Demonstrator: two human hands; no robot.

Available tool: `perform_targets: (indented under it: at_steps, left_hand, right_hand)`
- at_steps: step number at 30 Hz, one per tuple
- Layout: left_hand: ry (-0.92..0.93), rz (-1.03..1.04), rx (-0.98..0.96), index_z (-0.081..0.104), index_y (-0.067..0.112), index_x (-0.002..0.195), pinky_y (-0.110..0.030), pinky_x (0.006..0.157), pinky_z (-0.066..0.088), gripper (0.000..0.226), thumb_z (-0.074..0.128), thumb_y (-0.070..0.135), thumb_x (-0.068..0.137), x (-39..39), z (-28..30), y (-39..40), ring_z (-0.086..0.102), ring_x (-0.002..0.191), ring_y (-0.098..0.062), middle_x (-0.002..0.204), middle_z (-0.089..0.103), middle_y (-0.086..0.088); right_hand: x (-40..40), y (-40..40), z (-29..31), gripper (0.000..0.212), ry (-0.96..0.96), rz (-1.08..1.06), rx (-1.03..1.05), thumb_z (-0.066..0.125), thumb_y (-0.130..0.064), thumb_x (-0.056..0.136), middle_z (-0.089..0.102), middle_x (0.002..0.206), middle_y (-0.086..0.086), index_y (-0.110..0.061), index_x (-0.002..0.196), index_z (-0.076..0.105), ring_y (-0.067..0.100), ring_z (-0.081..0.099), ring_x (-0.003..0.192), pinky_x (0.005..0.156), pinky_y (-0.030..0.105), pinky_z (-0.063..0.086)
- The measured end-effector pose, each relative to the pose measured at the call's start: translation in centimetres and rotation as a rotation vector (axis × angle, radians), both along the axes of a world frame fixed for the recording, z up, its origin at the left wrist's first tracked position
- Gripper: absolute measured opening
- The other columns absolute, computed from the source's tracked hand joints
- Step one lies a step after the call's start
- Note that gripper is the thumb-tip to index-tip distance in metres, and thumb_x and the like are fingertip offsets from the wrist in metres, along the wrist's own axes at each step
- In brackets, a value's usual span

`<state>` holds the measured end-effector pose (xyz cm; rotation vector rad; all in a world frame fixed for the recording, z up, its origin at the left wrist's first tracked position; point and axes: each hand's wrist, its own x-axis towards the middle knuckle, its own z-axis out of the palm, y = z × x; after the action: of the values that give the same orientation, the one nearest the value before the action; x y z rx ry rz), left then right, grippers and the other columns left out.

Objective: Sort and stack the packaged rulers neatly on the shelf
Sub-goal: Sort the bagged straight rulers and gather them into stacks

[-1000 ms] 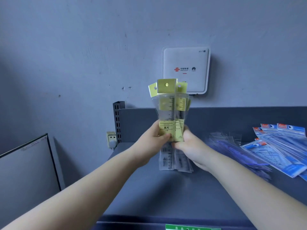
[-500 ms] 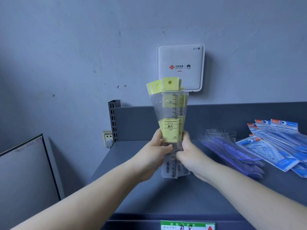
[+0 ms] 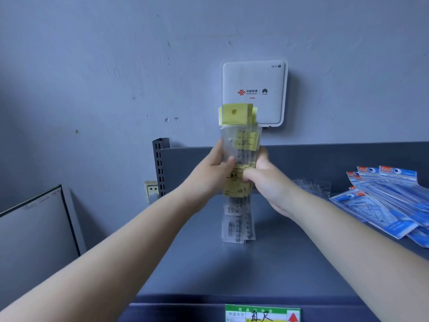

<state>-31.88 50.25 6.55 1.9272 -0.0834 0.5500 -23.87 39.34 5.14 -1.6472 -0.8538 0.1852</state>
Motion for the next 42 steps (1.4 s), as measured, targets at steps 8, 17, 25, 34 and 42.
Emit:
perform_targets:
  at_steps: [8, 17, 25, 34, 42]
  left_hand:
    - [0.0, -0.097, -0.083, 0.05, 0.031, 0.127, -0.016, 0.075, 0.051, 0.043, 0.031, 0.004, 0.1, -0.2, -0.9, -0.6, 0.062, 0.089, 0.001, 0.101, 0.067, 0.019]
    - [-0.095, 0.007, 0.016, 0.045, 0.042, 0.13, -0.015, 0.079, 0.046, 0.05, 0.036, 0.007, 0.096, 0.2, 0.0, -0.5, 0.059, 0.084, 0.002, 0.111, 0.063, 0.021]
    - [0.016, -0.059, -0.178, 0.036, 0.033, 0.14, -0.007, 0.072, 0.041, 0.047, 0.033, 0.01, 0.1, 0.5, -2.2, -1.2, 0.055, 0.106, 0.0, 0.124, 0.059, 0.009]
    - [0.36, -0.034, 0.09, 0.048, 0.043, 0.111, -0.024, 0.097, 0.042, 0.05, 0.03, -0.001, 0.095, -0.1, -5.9, -0.2, 0.056, 0.101, -0.011, 0.11, 0.058, 0.021]
    - [0.358, -0.025, -0.019, 0.051, 0.03, 0.115, -0.009, 0.051, 0.042, 0.059, 0.021, -0.012, 0.087, 0.4, -7.1, -1.3, 0.055, 0.054, 0.004, 0.09, 0.063, 0.008]
  right_hand:
    - [-0.8, 0.9, -0.1, 0.05, -0.009, -0.005, 0.182, 0.037, 0.005, 0.086, 0.055, 0.111, 0.001, -0.028, 0.122, 0.027, 0.01, 0.054, 0.092, 0.071, 0.02, 0.046]
    - [-0.5, 0.7, 1.6, 0.046, -0.161, -0.023, 0.078, 0.033, 0.006, 0.086, 0.053, 0.107, -0.001, -0.026, 0.118, 0.028, 0.013, 0.05, 0.095, 0.074, 0.025, 0.042]
    - [-0.6, 1.2, -1.1, 0.041, 0.021, 0.007, 0.228, 0.046, -0.004, 0.084, 0.06, 0.111, 0.002, -0.027, 0.117, 0.037, 0.013, 0.058, 0.1, 0.078, 0.023, 0.047]
    - [-0.5, -1.2, -4.3, 0.052, 0.0, -0.027, -0.389, 0.033, 0.003, 0.085, 0.049, 0.121, 0.002, -0.028, 0.126, 0.026, 0.02, 0.05, 0.111, 0.095, 0.034, 0.043]
    - [-0.8, -0.6, -5.6, 0.055, 0.09, -0.06, -0.32, 0.027, 0.008, 0.082, 0.054, 0.116, 0.002, -0.029, 0.123, 0.03, 0.016, 0.053, 0.1, 0.076, 0.027, 0.048]
